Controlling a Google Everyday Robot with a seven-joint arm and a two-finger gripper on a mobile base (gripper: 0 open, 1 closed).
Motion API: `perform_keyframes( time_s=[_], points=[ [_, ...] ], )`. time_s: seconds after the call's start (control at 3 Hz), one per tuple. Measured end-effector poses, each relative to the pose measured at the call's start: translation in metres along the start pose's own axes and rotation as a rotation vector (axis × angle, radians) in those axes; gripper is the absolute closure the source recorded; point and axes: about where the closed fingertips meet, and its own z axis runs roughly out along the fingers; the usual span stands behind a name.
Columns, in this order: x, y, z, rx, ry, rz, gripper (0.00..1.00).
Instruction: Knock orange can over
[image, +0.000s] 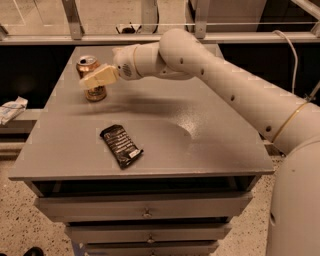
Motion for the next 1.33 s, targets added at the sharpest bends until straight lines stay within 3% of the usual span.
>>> perform_keyframes(
  time_s=[0.33, 0.67, 1.0, 1.33],
  points=[
    [-0.002, 0.007, 0.019, -0.044, -0.024, 0.001, 0.16],
    [-0.003, 0.008, 0.023, -0.060, -0.038, -0.004, 0.41],
    [-0.005, -0.001, 0.006, -0.043, -0.022, -0.017, 0.64],
    [-0.021, -0.021, -0.024, -0.017, 0.026, -0.069, 0.87]
  ],
)
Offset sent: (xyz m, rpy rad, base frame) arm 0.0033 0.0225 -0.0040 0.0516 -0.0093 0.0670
